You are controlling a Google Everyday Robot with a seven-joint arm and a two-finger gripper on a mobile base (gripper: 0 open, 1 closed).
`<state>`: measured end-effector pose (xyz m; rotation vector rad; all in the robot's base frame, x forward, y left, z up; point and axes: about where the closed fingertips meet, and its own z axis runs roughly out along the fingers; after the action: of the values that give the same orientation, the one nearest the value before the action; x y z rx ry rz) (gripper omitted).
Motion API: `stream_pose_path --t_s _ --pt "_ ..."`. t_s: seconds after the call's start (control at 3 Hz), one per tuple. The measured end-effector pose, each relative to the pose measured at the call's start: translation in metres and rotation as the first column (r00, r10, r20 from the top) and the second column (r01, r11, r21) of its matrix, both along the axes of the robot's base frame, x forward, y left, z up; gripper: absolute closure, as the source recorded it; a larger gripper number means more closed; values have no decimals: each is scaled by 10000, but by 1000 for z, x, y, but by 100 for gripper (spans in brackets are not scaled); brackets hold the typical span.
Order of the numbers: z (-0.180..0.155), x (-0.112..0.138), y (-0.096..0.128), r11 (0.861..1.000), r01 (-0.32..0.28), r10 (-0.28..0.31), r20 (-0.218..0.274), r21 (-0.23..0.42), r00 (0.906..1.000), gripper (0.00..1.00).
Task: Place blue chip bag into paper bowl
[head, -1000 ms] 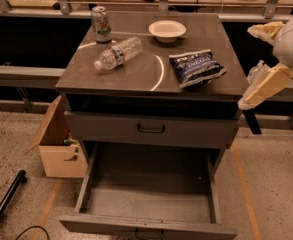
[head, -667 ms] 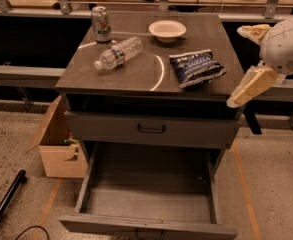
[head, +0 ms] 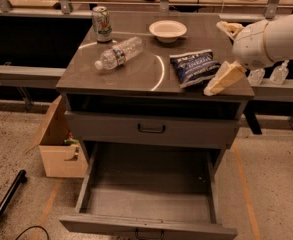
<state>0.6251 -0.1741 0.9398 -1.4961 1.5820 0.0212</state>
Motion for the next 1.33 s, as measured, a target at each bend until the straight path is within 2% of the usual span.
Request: stream_pose_path --t_s 0.33,0.67,1.0,1.33 --pt "-17 25 8 9998 -165 167 248 -82 9996 0" --pt "-35 40 7 9996 -146 152 226 -245 9996 0" --pt "-45 47 7 9991 -267 275 240 -342 9993 17" --pt "-52 49 10 9978 -475 483 174 -459 9987 40"
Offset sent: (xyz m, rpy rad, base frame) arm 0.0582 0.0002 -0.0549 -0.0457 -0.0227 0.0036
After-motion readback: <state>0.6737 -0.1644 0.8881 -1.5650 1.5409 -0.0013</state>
